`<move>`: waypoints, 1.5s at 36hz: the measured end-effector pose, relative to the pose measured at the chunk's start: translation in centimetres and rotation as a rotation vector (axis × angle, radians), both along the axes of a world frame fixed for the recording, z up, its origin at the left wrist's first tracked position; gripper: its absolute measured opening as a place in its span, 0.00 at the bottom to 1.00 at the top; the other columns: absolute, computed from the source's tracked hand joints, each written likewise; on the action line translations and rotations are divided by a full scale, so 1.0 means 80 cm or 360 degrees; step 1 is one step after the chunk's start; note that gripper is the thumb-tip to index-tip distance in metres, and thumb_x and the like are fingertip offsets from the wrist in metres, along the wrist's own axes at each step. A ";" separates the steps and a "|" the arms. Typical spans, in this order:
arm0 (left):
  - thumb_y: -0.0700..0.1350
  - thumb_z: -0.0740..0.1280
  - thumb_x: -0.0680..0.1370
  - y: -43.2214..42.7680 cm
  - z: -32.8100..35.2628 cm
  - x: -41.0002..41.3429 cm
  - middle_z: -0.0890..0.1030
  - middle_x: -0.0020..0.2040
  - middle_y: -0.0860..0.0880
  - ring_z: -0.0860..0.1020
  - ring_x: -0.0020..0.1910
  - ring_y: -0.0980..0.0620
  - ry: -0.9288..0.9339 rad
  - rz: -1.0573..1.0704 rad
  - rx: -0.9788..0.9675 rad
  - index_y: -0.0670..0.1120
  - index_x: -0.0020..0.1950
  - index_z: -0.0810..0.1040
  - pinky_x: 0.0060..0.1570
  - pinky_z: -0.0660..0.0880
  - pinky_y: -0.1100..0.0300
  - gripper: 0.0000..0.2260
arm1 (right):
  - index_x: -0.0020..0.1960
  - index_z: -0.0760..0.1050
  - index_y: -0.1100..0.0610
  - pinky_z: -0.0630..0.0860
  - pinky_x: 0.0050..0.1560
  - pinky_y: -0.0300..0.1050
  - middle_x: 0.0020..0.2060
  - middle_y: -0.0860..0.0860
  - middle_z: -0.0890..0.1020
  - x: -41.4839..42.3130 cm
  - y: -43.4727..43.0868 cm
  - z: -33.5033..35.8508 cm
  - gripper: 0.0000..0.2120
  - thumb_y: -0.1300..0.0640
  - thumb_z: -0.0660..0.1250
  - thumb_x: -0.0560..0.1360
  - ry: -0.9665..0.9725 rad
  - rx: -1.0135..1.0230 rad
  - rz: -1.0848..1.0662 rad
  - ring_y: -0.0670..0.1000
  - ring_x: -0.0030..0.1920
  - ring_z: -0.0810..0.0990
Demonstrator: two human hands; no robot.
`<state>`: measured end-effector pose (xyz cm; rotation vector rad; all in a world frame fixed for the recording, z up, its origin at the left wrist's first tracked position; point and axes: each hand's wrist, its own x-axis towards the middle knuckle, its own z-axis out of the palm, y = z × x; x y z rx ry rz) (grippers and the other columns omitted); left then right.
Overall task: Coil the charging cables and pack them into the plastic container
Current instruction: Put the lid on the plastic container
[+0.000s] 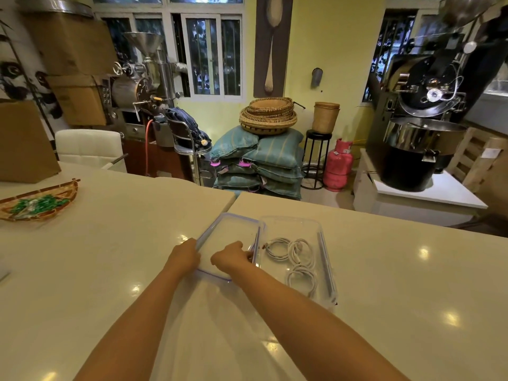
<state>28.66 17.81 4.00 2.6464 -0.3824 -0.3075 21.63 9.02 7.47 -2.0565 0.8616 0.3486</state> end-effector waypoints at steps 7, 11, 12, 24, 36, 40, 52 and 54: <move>0.32 0.60 0.71 0.003 0.011 -0.003 0.72 0.34 0.40 0.74 0.44 0.35 0.0036 0.0111 -0.0293 0.44 0.28 0.61 0.41 0.68 0.48 0.15 | 0.71 0.48 0.64 0.68 0.65 0.49 0.70 0.63 0.60 -0.009 -0.003 0.001 0.30 0.60 0.60 0.75 -0.0324 0.0205 -0.0225 0.59 0.67 0.66; 0.36 0.59 0.63 0.012 0.024 -0.012 0.58 0.27 0.48 0.57 0.29 0.49 0.0062 0.0206 -0.0508 0.45 0.26 0.55 0.31 0.51 0.58 0.13 | 0.71 0.53 0.65 0.68 0.63 0.47 0.70 0.61 0.63 -0.016 -0.005 0.005 0.26 0.62 0.58 0.76 -0.0416 0.0198 -0.0229 0.58 0.68 0.66; 0.35 0.59 0.64 0.014 0.024 -0.010 0.58 0.27 0.48 0.56 0.29 0.49 0.0056 0.0228 -0.0540 0.46 0.26 0.55 0.31 0.50 0.58 0.14 | 0.70 0.55 0.65 0.68 0.64 0.46 0.70 0.61 0.63 -0.018 -0.005 0.007 0.24 0.63 0.57 0.76 -0.0431 0.0180 -0.0208 0.58 0.68 0.65; 0.31 0.64 0.72 0.015 0.067 -0.024 0.78 0.48 0.39 0.74 0.50 0.39 -0.0086 0.0515 -0.0972 0.37 0.45 0.79 0.52 0.70 0.52 0.06 | 0.59 0.72 0.69 0.72 0.61 0.52 0.61 0.64 0.74 -0.055 -0.030 0.047 0.14 0.69 0.58 0.75 -0.0709 0.0045 -0.0051 0.61 0.60 0.74; 0.35 0.63 0.73 -0.031 0.083 -0.107 0.77 0.37 0.39 0.73 0.37 0.43 -0.0279 0.0317 -0.0939 0.39 0.42 0.80 0.37 0.67 0.55 0.06 | 0.63 0.69 0.67 0.72 0.62 0.52 0.64 0.62 0.72 -0.132 -0.084 0.067 0.16 0.66 0.59 0.76 -0.0818 -0.0118 -0.0056 0.61 0.63 0.71; 0.37 0.64 0.73 -0.047 0.076 -0.141 0.79 0.40 0.40 0.73 0.38 0.46 -0.0224 0.0264 -0.0973 0.42 0.45 0.81 0.39 0.67 0.56 0.06 | 0.66 0.67 0.65 0.68 0.65 0.49 0.66 0.61 0.71 -0.162 -0.102 0.060 0.19 0.66 0.61 0.75 -0.0813 -0.0180 -0.0069 0.59 0.66 0.69; 0.35 0.62 0.72 -0.066 0.051 -0.195 0.73 0.30 0.44 0.69 0.29 0.46 -0.0073 0.0130 -0.0941 0.39 0.39 0.79 0.30 0.65 0.62 0.07 | 0.62 0.71 0.64 0.73 0.48 0.44 0.61 0.60 0.74 -0.214 -0.127 0.032 0.18 0.67 0.63 0.73 -0.0790 -0.0191 -0.0140 0.57 0.57 0.75; 0.34 0.61 0.71 -0.067 0.049 -0.196 0.74 0.34 0.41 0.70 0.33 0.46 -0.0052 0.0117 -0.0950 0.41 0.39 0.79 0.36 0.64 0.58 0.07 | 0.61 0.71 0.65 0.74 0.50 0.45 0.61 0.61 0.75 -0.214 -0.129 0.029 0.17 0.67 0.62 0.73 -0.0794 -0.0181 -0.0150 0.58 0.58 0.75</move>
